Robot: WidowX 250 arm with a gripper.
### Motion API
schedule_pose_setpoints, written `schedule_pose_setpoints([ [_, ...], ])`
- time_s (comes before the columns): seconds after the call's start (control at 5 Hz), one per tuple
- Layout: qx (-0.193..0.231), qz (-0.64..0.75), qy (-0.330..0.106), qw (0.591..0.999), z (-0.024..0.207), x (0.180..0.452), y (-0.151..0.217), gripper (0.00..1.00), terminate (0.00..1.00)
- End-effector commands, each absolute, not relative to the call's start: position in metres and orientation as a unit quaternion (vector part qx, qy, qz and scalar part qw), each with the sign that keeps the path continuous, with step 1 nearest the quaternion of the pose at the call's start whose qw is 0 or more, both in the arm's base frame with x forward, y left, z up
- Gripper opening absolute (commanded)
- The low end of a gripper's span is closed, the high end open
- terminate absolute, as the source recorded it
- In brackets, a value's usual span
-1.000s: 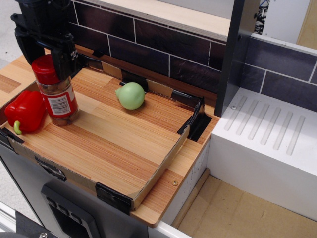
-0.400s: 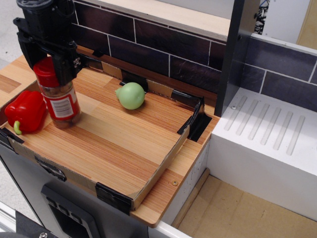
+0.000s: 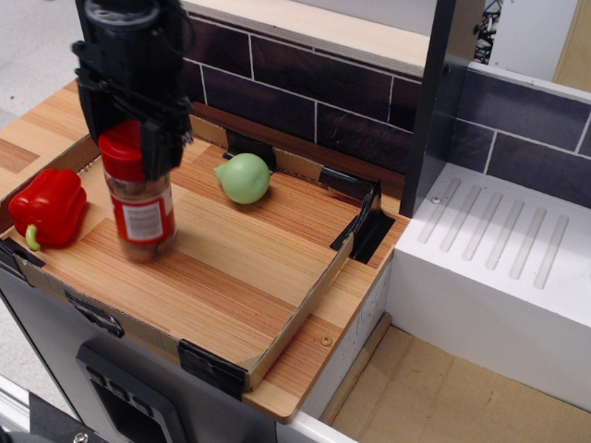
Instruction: Topple basil bottle
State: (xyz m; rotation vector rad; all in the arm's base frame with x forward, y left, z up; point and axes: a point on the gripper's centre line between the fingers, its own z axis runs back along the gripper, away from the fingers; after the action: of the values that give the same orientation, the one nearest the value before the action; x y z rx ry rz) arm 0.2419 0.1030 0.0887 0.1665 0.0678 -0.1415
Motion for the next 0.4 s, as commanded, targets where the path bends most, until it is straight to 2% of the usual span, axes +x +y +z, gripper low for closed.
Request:
schedule_pose_setpoints([
  [0.0,0.083,-0.269,0.063,0.957,0.106,0.2583,0.1053,0.0,0.0],
  [0.2,0.115,-0.358,0.087,0.923,0.0996,0.2596,0.1056,0.0,0.0],
])
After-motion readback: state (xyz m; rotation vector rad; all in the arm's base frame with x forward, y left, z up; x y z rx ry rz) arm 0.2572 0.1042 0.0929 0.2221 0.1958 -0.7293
